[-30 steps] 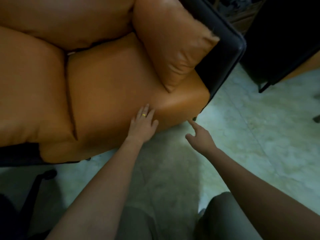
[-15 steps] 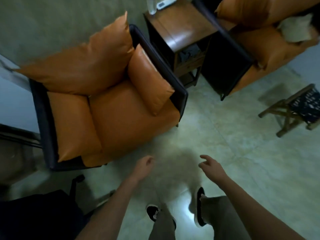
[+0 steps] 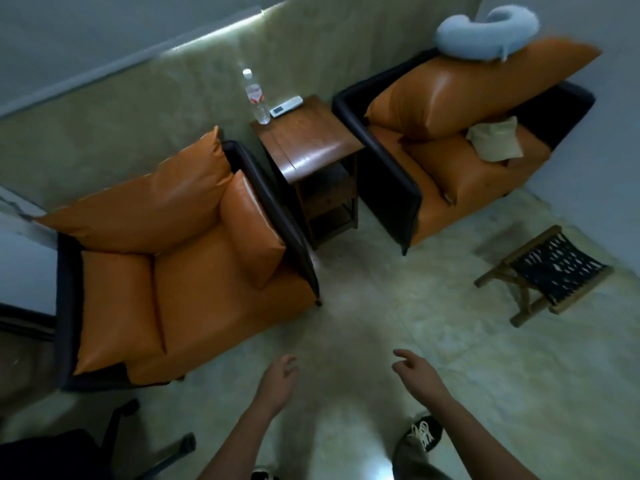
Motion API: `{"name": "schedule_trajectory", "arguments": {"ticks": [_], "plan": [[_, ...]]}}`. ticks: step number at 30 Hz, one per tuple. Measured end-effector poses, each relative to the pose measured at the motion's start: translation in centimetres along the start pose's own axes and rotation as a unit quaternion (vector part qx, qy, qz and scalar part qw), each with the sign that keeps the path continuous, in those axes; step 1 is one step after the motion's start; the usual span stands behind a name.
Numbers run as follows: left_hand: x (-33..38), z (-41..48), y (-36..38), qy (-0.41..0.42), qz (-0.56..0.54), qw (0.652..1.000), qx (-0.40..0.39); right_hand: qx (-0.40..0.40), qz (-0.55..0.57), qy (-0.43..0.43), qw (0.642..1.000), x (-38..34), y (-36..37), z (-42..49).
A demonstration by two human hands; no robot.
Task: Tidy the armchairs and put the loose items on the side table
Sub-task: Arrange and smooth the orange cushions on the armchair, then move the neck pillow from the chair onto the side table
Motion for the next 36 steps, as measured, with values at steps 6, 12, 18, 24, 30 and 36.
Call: {"name": "schedule_trajectory", "arguments": {"ticks": [6, 12, 18, 24, 30, 36], "plan": [[8.2, -1.6, 5.4, -0.001, -0.024, 1.000, 0.012, 0.036, 0.038, 0.013, 0.999, 3.4, -10.3, 0.1], [15.8, 1.1, 7.9, 0.042, -0.003, 0.999, -0.009, 0.056, 0.087, 0.023, 0.994, 4.2, -15.1, 2.5], [22.4, 7.7, 9.8, 0.065, 0.029, 0.997, -0.043, 0.095, 0.111, 0.036, 0.989, 3.2, -19.8, 6.2], [30.6, 15.9, 10.0, 0.089, 0.036, 0.991, -0.092, 0.162, 0.129, 0.068, 0.976, 0.5, -26.6, 11.8], [38.3, 23.4, 7.4, 0.141, 0.069, 0.980, -0.124, 0.208, 0.142, 0.054, 0.966, -5.5, -29.8, 18.4], [40.9, 27.0, 5.3, 0.134, 0.053, 0.983, -0.112, 0.168, 0.125, 0.046, 0.977, -10.3, -31.4, 24.3]]}}
Point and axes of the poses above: each hand's wrist, its own z-axis towards the middle knuckle, its own y-axis out of the palm, x = y × z, the point moved 4 cm from there along z, towards the middle knuckle, and after that the axes turned 3 degrees about -y, right-handed, at the moved point
